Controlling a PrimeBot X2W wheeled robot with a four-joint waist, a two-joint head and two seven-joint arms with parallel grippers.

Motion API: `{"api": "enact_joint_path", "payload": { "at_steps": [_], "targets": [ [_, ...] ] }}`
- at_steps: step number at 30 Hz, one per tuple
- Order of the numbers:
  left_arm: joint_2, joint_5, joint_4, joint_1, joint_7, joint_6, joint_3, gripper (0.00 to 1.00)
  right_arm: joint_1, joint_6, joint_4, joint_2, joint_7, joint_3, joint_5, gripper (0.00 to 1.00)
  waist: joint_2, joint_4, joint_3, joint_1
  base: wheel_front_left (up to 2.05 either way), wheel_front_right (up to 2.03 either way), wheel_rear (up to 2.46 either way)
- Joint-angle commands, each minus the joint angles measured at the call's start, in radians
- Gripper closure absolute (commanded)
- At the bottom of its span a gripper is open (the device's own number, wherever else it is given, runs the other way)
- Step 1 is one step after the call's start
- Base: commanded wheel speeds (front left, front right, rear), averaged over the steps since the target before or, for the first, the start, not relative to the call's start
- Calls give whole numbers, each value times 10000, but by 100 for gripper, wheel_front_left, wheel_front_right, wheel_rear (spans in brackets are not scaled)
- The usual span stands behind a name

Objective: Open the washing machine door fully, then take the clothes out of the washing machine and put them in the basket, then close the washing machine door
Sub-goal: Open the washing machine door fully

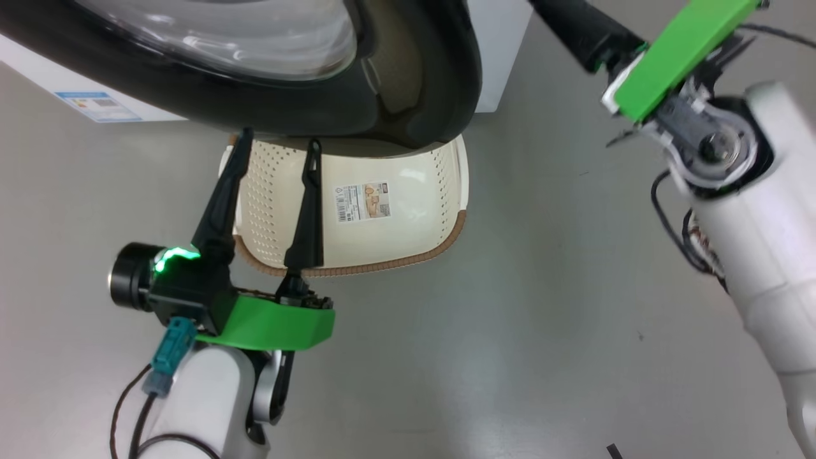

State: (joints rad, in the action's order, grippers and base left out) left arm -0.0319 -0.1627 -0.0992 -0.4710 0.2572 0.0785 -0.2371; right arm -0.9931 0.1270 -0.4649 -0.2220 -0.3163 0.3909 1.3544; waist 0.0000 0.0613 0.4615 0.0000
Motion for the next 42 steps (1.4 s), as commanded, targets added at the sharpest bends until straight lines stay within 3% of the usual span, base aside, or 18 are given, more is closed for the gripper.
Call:
{"api": "enact_joint_path", "payload": {
  "at_steps": [1, 9, 20, 24, 32, 42],
  "targets": [
    [-183, -89, 265, 67, 46, -56, 333, 0, 300, 37, 354, 71, 204, 150, -169, 0, 0, -40, -23, 0, 0, 0, 0],
    [-183, -37, 133, 187, 46, -183, 587, 0, 1035, 37, 509, -417, 2362, 965, -1178, 0, 0, -244, -261, 0, 0, 0, 0],
    [-183, -168, -179, 484, 46, -278, 811, 0, 1758, 37, -635, -747, 5534, 2014, -4189, 0, 0, -314, -674, 0, 0, 0, 0],
    [-183, -170, -244, 583, 46, -322, 922, 0, 2116, 37, -748, -499, 5765, 1418, -5622, 0, 0, -363, -765, 0, 0, 0, 0],
    [-183, -221, -310, 706, 46, -310, 989, 0, 3781, 37, 1088, 446, 5778, -1025, -8699, 0, 0, -397, -909, 0, 0, 0, 0],
    [-183, -55, -126, 835, 46, -324, 932, 0, 5327, 37, 2671, 1236, 5779, -2292, -10248, 0, 0, -360, -1034, 0, 0, 0, 0]
  ]
}}
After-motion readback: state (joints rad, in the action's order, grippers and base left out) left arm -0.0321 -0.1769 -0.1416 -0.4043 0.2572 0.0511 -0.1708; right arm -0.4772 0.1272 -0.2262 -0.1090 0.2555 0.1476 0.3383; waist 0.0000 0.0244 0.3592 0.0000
